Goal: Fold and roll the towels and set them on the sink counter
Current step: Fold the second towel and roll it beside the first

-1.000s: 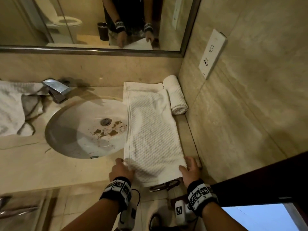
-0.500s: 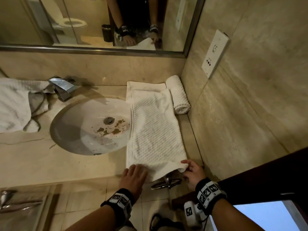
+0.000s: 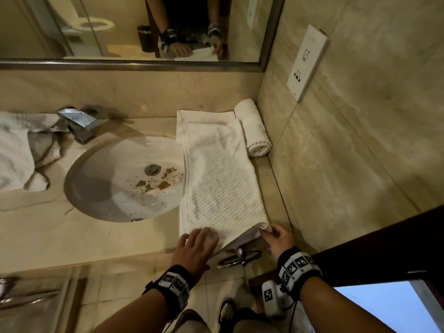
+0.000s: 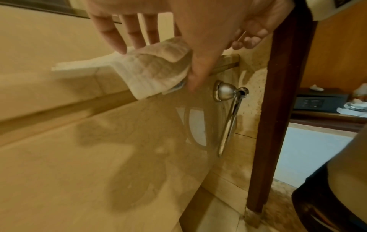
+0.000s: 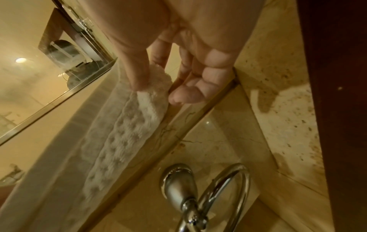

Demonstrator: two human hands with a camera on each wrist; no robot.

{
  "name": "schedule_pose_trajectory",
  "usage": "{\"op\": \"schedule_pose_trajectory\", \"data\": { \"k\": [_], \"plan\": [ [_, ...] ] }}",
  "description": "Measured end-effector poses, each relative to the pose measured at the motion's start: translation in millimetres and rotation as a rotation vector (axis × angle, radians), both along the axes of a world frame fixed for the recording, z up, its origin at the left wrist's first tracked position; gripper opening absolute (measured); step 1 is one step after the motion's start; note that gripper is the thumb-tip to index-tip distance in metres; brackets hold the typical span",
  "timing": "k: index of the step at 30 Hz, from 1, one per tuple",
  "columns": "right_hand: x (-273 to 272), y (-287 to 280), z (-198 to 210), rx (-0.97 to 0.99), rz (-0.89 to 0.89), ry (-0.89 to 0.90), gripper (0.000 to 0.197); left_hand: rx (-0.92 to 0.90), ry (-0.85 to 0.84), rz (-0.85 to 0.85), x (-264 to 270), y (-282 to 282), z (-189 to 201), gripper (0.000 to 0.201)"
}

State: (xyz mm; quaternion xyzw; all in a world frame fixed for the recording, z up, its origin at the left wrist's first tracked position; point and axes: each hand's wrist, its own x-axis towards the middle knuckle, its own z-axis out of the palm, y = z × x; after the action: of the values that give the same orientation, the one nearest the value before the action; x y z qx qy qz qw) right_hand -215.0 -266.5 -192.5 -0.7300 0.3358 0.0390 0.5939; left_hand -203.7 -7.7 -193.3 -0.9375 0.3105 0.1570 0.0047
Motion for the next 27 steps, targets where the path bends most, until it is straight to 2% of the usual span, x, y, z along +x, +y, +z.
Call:
{"op": "schedule_pose_trajectory", "data": {
  "k": [3,7,10,11,13,15,17,19,21,25,27],
  "plan": [
    [-1.7,-0.9,1.0,0.004,0.002,-0.002,0.010,-0.072,-0.058,0.039,7.4,-3.0,1.5,0.088],
    [-5.2,-6.8,-3.0,-0.017,0.033,-0.008,0.009,-0.213,-0.109,0.001,15.5,5.3,1.7,0.067],
    [-7.0,-8.5,-4.0,-0.045,0.037,-0.009,0.008,-0.365,-0.124,0.030,23.3,10.9,6.3,0.043],
    [-7.1,-8.0,-1.6,-0.046,0.028,-0.009,0.008,-0.412,-0.111,0.059,26.6,12.4,9.8,0.041],
    [-6.1,-8.8,1.2,-0.029,0.013,0.000,0.011,-0.495,-0.049,0.168,32.6,14.6,13.5,0.049],
    [-3.2,-9.5,0.9,-0.019,0.030,0.020,0.003,-0.530,0.056,0.347,36.8,15.8,20.9,0.042],
    [2.6,-10.2,-5.9,-0.037,0.047,0.040,0.024,-0.549,0.075,0.471,41.5,17.1,19.0,0.031],
    [8.7,-8.6,-8.9,-0.073,0.061,0.062,0.027,-0.529,0.075,0.490,42.9,17.7,14.6,0.031],
    [14.2,-7.4,-10.8,-0.091,0.034,0.069,0.017,-0.504,0.021,0.383,40.3,16.7,11.3,0.044],
    [17.4,-8.9,-15.5,-0.099,-0.016,0.045,0.022,-0.331,-0.203,0.031,18.1,10.1,8.0,0.055],
    [15.9,-12.0,-21.0,-0.091,-0.001,0.037,0.025,-0.256,-0.253,-0.056,10.0,5.9,1.3,0.058]
  ]
}}
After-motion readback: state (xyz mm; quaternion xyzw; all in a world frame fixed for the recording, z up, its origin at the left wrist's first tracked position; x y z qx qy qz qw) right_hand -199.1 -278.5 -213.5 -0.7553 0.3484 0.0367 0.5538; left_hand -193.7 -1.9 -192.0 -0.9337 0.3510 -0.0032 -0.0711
